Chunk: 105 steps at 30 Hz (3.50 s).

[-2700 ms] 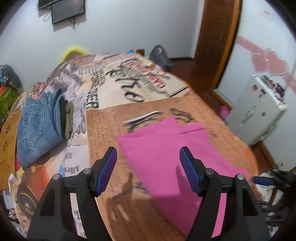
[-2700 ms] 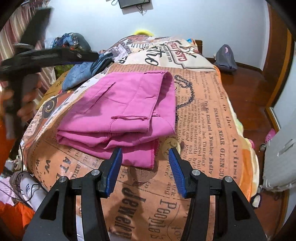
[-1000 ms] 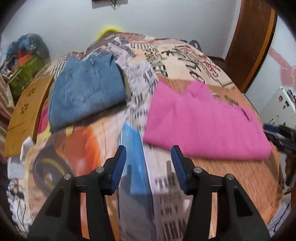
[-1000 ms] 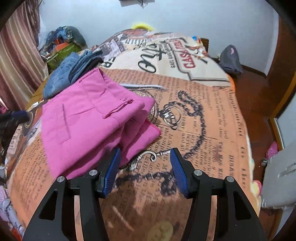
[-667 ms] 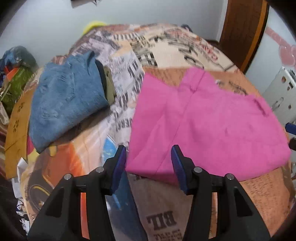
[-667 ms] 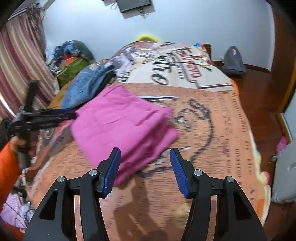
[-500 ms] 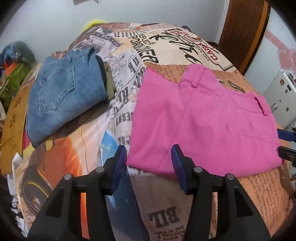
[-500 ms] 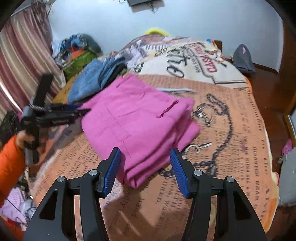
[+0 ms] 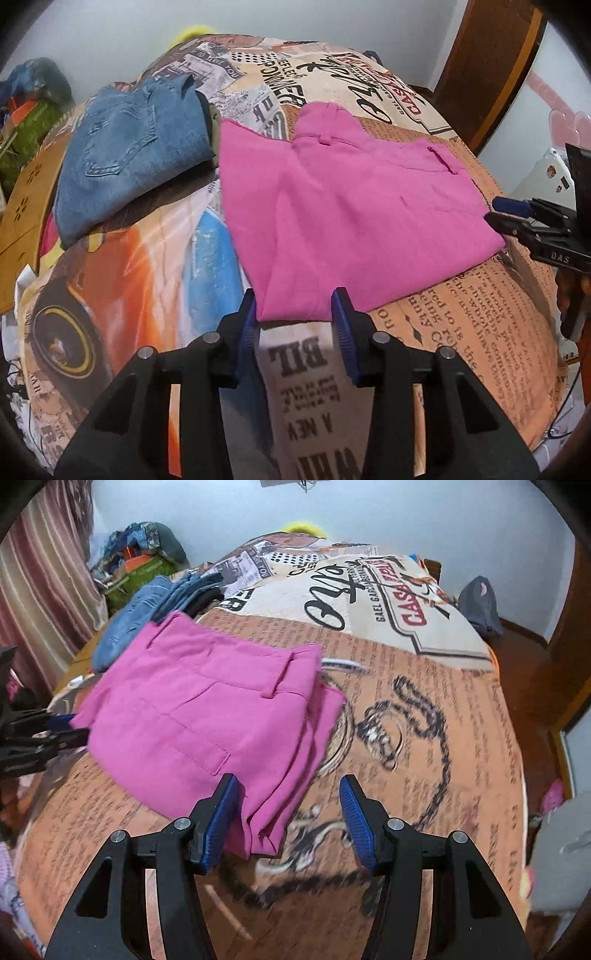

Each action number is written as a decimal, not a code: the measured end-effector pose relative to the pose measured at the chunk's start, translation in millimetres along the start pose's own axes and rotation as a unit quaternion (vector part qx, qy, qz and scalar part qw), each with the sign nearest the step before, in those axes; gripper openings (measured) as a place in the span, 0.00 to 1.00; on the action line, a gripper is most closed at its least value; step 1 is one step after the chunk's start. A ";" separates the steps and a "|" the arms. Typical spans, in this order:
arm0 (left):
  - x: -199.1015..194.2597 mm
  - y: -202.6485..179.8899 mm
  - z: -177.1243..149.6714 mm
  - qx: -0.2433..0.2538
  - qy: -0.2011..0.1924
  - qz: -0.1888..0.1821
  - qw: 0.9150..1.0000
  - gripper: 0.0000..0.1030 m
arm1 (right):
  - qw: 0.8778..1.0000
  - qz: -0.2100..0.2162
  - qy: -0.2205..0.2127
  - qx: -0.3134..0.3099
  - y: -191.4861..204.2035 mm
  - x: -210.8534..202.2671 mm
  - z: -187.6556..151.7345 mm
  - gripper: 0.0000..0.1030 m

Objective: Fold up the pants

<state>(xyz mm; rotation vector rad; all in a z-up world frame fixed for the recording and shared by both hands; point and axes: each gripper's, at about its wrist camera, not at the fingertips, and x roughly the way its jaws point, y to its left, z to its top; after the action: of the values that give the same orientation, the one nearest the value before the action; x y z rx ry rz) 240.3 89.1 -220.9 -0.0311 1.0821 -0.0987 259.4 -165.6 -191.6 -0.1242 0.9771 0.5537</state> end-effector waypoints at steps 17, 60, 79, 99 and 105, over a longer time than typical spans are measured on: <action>37.1 -19.2 67.7 0.039 -0.017 -0.026 0.999 0.11 | 0.995 0.083 -0.016 -0.059 56.9 23.5 45.7 0.25; 45.4 23.8 48.4 -0.046 -0.023 -0.062 0.997 0.81 | 0.995 0.076 0.021 0.067 -7.2 34.0 23.1 0.69; 42.1 20.3 60.1 -0.032 -0.050 -0.001 0.998 0.28 | 0.994 0.101 0.015 0.029 1.3 50.2 48.4 0.19; -64.4 14.7 48.8 0.014 -0.137 0.006 0.991 0.09 | 0.994 0.086 -0.058 -0.044 57.5 -24.5 67.5 0.10; -95.3 43.2 57.5 0.001 -0.165 0.019 0.986 0.09 | 0.990 0.088 -0.088 -0.064 86.4 -37.6 91.9 0.10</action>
<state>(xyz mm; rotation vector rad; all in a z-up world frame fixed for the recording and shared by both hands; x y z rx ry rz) 249.5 139.8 -113.3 -0.0243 0.7505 -0.0581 269.2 -74.9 -96.8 -0.1027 0.7854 0.7772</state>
